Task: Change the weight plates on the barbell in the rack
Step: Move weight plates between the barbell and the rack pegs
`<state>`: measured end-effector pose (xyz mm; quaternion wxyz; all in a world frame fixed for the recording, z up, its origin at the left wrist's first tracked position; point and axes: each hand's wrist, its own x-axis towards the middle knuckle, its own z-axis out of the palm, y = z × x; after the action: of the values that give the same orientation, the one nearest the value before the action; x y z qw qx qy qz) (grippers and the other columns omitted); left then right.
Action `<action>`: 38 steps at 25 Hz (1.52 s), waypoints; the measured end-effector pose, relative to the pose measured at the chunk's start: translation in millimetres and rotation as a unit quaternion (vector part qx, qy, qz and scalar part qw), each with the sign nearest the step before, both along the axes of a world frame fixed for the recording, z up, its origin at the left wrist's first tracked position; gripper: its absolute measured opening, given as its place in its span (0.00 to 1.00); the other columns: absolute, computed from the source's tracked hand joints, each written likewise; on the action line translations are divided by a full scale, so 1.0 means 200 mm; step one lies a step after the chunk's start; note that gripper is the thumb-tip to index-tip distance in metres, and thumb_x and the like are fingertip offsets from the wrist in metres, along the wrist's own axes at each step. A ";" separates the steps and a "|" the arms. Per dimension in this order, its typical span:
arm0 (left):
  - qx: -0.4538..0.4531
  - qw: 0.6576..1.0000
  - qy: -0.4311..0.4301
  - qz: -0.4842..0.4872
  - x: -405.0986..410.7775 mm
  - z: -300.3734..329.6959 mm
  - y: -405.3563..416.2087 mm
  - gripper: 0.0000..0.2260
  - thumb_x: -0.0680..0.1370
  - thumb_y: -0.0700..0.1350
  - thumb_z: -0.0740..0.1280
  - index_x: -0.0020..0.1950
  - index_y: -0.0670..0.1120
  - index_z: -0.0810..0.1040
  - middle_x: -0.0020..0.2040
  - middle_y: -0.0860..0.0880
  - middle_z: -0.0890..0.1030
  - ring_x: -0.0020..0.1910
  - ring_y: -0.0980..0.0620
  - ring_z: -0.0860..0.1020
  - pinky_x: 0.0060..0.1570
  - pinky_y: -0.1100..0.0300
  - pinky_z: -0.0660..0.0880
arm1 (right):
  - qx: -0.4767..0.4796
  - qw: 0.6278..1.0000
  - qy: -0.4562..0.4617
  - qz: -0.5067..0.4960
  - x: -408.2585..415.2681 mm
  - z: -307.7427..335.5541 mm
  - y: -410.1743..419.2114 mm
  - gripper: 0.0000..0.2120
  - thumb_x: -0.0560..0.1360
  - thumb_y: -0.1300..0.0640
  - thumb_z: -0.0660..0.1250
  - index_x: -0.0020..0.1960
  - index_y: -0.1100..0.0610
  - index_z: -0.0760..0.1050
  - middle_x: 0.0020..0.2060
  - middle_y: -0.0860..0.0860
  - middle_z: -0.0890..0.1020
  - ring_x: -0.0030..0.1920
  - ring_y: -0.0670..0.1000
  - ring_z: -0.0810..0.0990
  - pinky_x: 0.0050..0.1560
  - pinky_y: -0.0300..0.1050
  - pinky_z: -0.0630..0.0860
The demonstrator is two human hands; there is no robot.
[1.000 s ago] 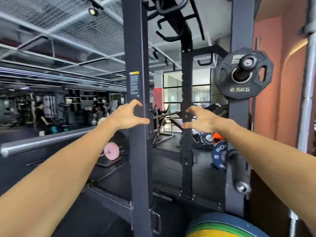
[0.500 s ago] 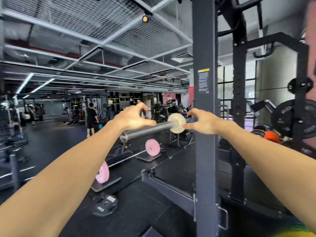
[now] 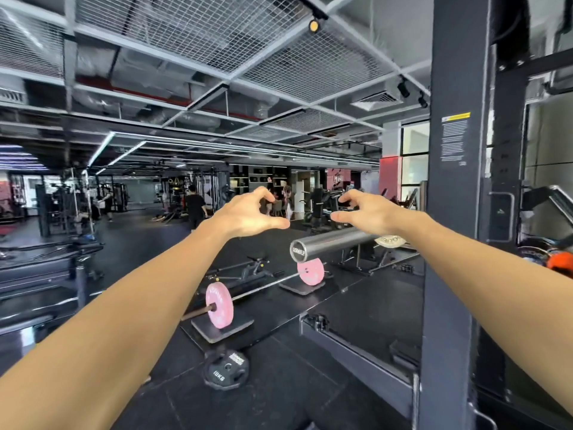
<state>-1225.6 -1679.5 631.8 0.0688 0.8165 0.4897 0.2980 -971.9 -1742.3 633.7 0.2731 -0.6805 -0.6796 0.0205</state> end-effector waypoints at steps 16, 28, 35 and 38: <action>-0.008 0.984 -0.015 -0.178 0.74 0.00 1.04 0.30 0.70 0.64 0.72 0.67 0.55 0.68 0.69 0.45 0.71 0.65 0.46 0.71 0.60 0.52 0.69 | -0.014 0.988 0.033 -0.153 0.55 -0.08 0.60 0.28 0.75 0.41 0.64 0.72 0.50 0.63 0.70 0.52 0.70 0.68 0.55 0.70 0.65 0.47 0.67; -0.015 0.934 0.000 -0.357 1.42 -0.16 1.55 0.27 0.77 0.53 0.69 0.74 0.49 0.66 0.66 0.45 0.75 0.63 0.46 0.74 0.56 0.60 0.69 | -0.023 0.925 0.043 -0.378 0.81 -0.23 0.82 0.26 0.78 0.47 0.63 0.70 0.59 0.63 0.53 0.55 0.77 0.47 0.54 0.76 0.42 0.44 0.72; -0.052 0.909 0.000 -0.414 1.74 -0.26 1.68 0.22 0.81 0.49 0.63 0.74 0.47 0.66 0.69 0.43 0.74 0.66 0.44 0.73 0.62 0.57 0.68 | -0.039 0.908 0.045 -0.414 0.91 -0.26 1.05 0.20 0.81 0.49 0.59 0.64 0.62 0.65 0.53 0.56 0.74 0.51 0.56 0.73 0.47 0.46 0.68; -0.042 0.909 -0.030 -0.413 1.81 -0.27 1.66 0.16 0.81 0.47 0.63 0.69 0.45 0.73 0.64 0.43 0.77 0.63 0.43 0.75 0.59 0.55 0.70 | -0.023 0.905 0.029 -0.424 0.96 -0.27 1.11 0.17 0.81 0.50 0.58 0.60 0.63 0.67 0.47 0.55 0.73 0.46 0.55 0.71 0.43 0.45 0.66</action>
<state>-863.5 -1348.1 578.0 0.2343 0.9329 0.1186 0.2463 -780.1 -1519.5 579.6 0.2601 -0.9096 -0.3182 -0.0615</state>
